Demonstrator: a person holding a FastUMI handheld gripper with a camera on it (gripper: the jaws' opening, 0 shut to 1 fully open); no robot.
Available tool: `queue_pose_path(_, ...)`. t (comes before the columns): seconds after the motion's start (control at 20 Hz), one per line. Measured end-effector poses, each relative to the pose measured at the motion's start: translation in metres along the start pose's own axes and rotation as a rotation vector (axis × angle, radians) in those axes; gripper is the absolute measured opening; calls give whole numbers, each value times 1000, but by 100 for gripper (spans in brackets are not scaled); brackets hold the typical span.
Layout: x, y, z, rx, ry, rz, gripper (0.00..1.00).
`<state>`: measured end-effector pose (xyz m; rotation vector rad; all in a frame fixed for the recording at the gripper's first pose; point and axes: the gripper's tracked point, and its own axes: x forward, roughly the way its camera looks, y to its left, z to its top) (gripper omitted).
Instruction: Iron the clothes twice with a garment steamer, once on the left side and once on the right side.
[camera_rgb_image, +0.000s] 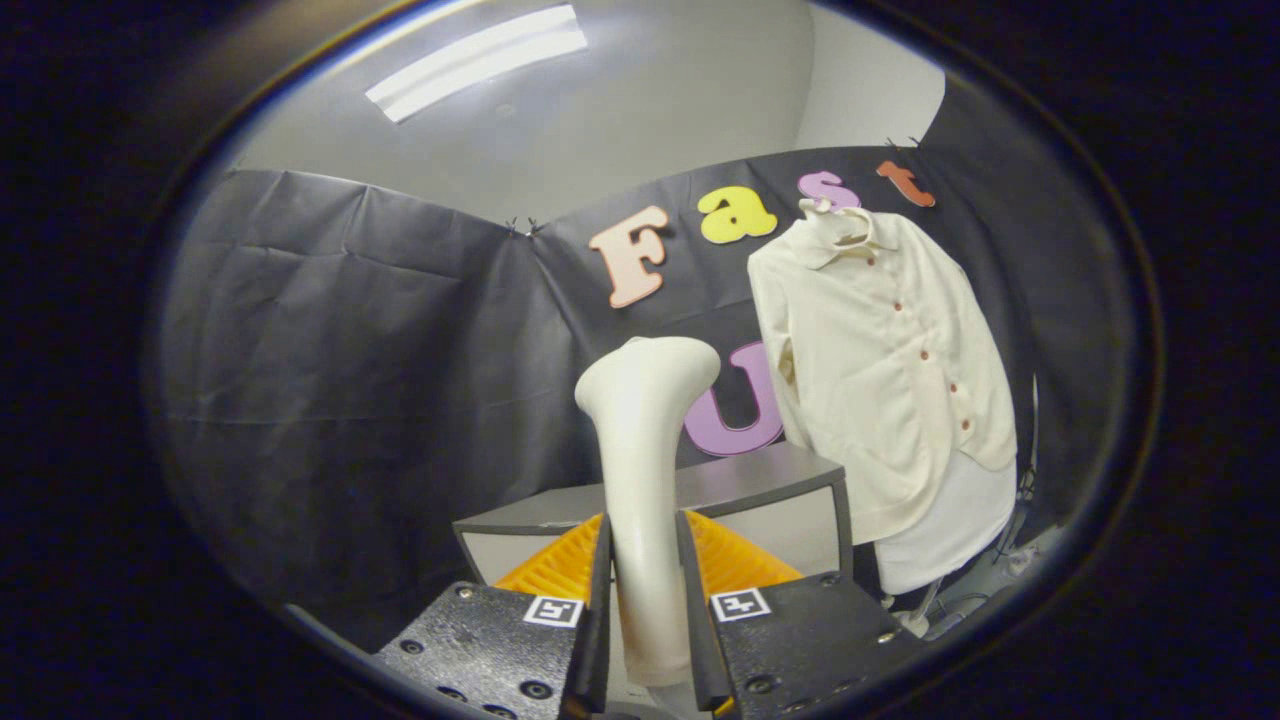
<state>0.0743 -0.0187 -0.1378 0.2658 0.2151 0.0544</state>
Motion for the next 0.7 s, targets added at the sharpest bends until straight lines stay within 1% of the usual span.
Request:
queue_pose_path(0.25, -2, 37, 7, -20, 3, 38, 32)
queue_pose_path(0.35, -3, 43, 7, -37, 10, 38, 32)
queue_pose_path(0.5, -5, 57, 5, -28, 17, 64, 32)
queue_pose_path(0.7, -7, 61, 2, -32, 25, 68, 32)
